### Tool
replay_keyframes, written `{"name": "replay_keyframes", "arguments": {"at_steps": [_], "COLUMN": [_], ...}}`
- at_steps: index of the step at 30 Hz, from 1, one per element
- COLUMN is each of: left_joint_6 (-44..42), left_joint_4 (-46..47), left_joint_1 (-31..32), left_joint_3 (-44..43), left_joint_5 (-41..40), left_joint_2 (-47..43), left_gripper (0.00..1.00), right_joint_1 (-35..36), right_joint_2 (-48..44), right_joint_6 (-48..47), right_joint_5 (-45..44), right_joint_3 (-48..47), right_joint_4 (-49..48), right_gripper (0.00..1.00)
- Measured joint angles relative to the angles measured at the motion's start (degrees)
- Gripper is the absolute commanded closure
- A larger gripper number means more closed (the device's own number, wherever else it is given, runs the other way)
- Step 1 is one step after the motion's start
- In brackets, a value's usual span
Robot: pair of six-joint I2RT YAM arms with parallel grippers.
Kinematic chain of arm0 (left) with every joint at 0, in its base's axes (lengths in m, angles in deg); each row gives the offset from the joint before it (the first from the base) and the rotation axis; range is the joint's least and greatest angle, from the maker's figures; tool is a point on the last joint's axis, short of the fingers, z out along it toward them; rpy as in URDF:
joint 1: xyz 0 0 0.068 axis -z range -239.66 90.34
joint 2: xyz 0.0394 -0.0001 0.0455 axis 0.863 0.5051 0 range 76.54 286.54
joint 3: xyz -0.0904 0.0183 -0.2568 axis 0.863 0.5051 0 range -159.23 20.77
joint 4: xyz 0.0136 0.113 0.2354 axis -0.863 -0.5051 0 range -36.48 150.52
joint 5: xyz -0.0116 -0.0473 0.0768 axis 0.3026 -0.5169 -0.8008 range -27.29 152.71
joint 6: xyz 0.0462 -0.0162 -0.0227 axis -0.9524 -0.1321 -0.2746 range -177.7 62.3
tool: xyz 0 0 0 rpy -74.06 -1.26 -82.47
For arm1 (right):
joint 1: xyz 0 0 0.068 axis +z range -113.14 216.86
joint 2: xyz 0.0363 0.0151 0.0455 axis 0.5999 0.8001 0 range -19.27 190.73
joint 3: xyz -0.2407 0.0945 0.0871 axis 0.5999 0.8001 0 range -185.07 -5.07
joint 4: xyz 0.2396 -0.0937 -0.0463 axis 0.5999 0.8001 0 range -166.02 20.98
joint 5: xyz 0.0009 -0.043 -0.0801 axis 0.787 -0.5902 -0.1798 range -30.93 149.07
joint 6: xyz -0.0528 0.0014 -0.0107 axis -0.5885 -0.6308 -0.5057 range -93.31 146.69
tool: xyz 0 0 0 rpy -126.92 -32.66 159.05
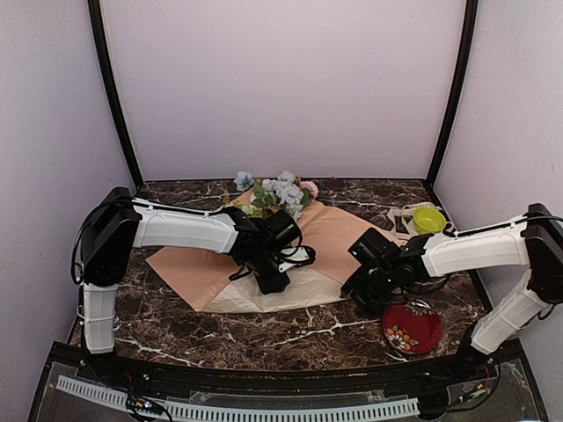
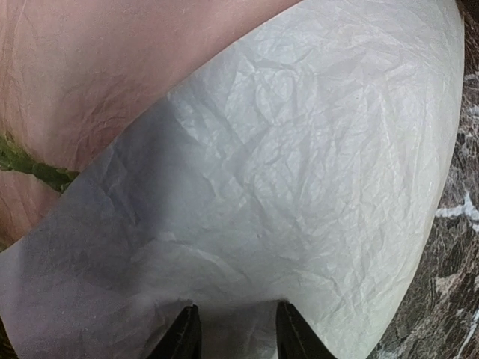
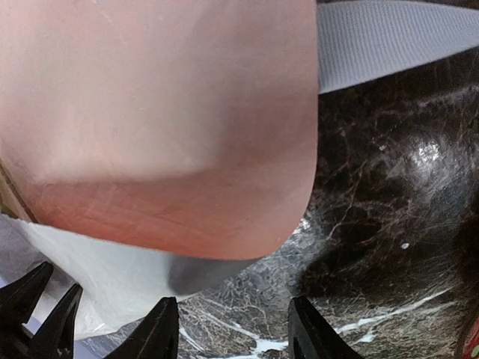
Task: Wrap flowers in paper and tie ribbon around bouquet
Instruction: Pick up the one-fourth-folded wrapping paper from the center of the board.
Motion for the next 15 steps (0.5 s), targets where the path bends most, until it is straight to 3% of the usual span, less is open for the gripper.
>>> {"name": "replay_keyframes", "arguments": {"at_steps": [10,15], "left_joint_6": [-2.03,-2.82], "left_joint_4": [-0.39,-0.39], "left_joint_1": [-0.02,-0.02], "left_joint_3": [-0.04,-0.04], "left_joint_5": [2.16,2.62], "left_joint_2": [0.0,0.0], "left_gripper": [0.64,0.64], "right_joint_1": [-0.02,-0.26], "right_joint_2": [5.68,7.52], "right_joint_6": [3.28,3.65], "right_joint_5": [0.46,0.68], "right_joint_3": [-4.15,-5.79], "right_joint_4": [0.79,0.85], "right_gripper": [0.54,0.68]}}
